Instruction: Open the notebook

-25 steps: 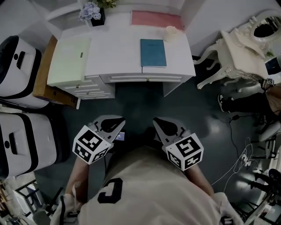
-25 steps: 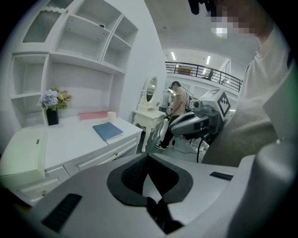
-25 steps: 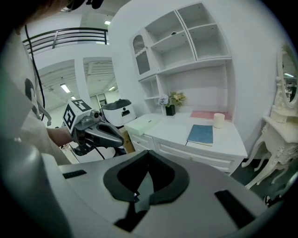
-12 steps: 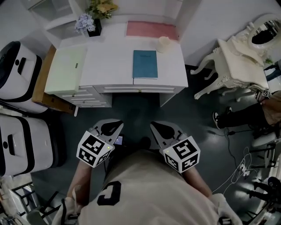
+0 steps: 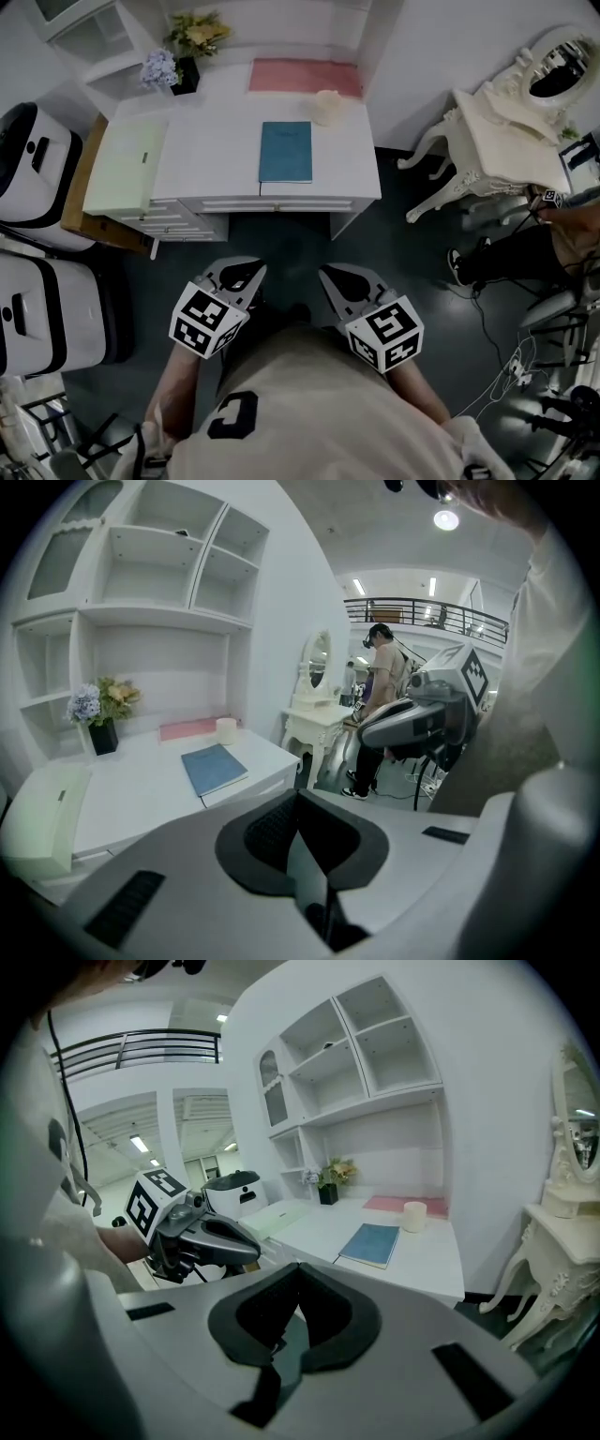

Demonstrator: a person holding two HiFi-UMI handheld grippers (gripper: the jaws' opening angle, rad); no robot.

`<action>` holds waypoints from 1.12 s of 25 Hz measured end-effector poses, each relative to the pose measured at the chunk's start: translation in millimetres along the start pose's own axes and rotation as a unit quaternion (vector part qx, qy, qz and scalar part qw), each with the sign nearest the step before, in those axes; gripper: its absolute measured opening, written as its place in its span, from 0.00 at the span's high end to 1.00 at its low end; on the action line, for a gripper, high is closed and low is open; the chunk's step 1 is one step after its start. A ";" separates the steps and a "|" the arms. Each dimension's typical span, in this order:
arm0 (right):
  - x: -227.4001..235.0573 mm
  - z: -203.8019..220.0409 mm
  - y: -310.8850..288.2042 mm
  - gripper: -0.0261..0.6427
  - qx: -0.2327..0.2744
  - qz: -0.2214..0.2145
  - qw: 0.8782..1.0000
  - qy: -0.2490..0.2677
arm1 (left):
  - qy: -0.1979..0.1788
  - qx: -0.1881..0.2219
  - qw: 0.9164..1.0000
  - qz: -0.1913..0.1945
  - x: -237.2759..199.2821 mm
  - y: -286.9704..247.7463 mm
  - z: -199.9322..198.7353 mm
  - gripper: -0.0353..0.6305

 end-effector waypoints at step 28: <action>79.7 -41.7 -59.3 0.93 -0.054 0.061 0.995 -0.053 | -0.110 -0.073 0.991 0.016 -104.1 -189.6 -30.8 0.92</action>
Point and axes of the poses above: the fingertips, and each gripper's own axes: y backward along the fingers, x to its right, z out of its underside, the point moved 7 cm from there along y, backward along the fingers, and after that the axes turned 8 degrees about -z, right-handed, at the moved point
